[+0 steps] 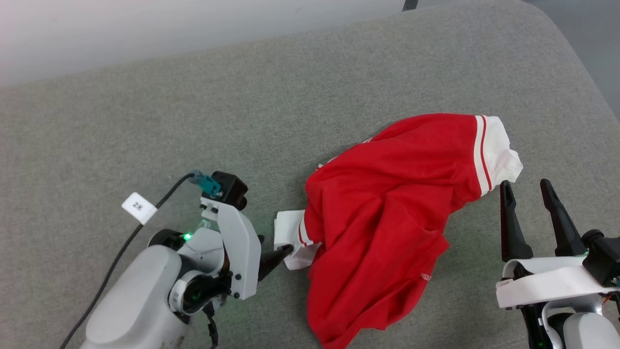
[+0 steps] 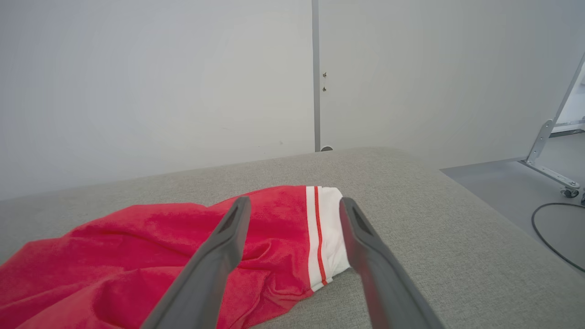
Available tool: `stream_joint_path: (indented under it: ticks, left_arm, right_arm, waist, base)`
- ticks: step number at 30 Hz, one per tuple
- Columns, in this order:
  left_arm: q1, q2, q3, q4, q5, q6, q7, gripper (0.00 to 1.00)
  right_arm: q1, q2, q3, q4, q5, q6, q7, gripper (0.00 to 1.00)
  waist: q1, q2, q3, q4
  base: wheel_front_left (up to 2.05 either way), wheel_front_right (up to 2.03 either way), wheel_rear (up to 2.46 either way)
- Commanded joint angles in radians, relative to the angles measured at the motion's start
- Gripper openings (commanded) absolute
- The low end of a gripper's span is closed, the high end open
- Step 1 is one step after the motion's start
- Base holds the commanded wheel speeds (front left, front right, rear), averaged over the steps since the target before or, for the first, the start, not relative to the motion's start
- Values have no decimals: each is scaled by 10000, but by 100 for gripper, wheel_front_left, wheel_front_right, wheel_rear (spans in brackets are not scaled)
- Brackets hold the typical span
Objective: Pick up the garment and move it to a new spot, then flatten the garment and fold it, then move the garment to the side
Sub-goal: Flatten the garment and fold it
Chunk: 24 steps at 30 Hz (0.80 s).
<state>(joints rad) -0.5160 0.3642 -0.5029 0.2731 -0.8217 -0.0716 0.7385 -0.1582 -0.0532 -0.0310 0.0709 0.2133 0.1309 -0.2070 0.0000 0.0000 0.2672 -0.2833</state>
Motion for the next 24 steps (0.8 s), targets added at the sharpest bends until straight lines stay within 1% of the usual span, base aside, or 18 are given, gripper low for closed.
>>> stream_joint_path:
  ticks: [1, 4, 5, 6, 7, 10, 14, 17, 24]
  left_arm:
    - [69, 43, -117, 316, 145, 27, 53, 100]
    - [127, -17, -233, 801, 128, 96, 162, 100]
    - [146, -101, -229, 938, 48, 132, 205, 96]
    - [159, -196, -207, 1066, -67, 198, 286, 51]
    - [145, -254, -228, 1144, -102, 200, 338, 0]
    - [74, -342, -367, 1233, -31, 147, 393, 0]
    - [-170, -284, -351, 1248, -62, 67, 456, 0]
    - [-346, -106, -247, 1062, -141, 55, 550, 0]
    - [-723, 593, 265, 343, -139, 126, 427, 0]
  right_arm:
    - [-162, 34, 16, 18, 40, -3, -62, 100]
    - [-168, 37, 17, 77, 60, -3, -90, 100]
    - [-182, 38, 6, 91, 75, -3, -108, 100]
    - [-203, 39, -2, 104, 91, -3, -117, 100]
    - [-224, 40, -1, 119, 95, -3, -128, 100]
    - [-264, 40, -36, 142, 136, -3, -139, 100]
    - [-304, 40, -97, 153, 102, -3, -155, 100]
    - [-283, 39, -168, 137, 55, -3, -131, 100]
    - [-85, 38, -325, 40, -48, -3, 11, 100]
  waist:
    - [0, 0, 48, -33]
    - [0, 0, 83, -37]
    - [0, 0, 91, -26]
    - [0, 0, 97, -16]
    - [0, 0, 104, -10]
    - [0, 0, 118, 53]
    - [0, 0, 81, 168]
    - [0, 0, 7, 291]
    - [0, 0, -246, 682]
  base:
    - [0, 0, 0]
    - [0, 0, 0]
    - [0, 0, 0]
    - [0, 0, 0]
    - [0, 0, 0]
    - [0, 0, 0]
    - [0, 0, 0]
    - [0, 0, 0]
    - [0, 0, 0]
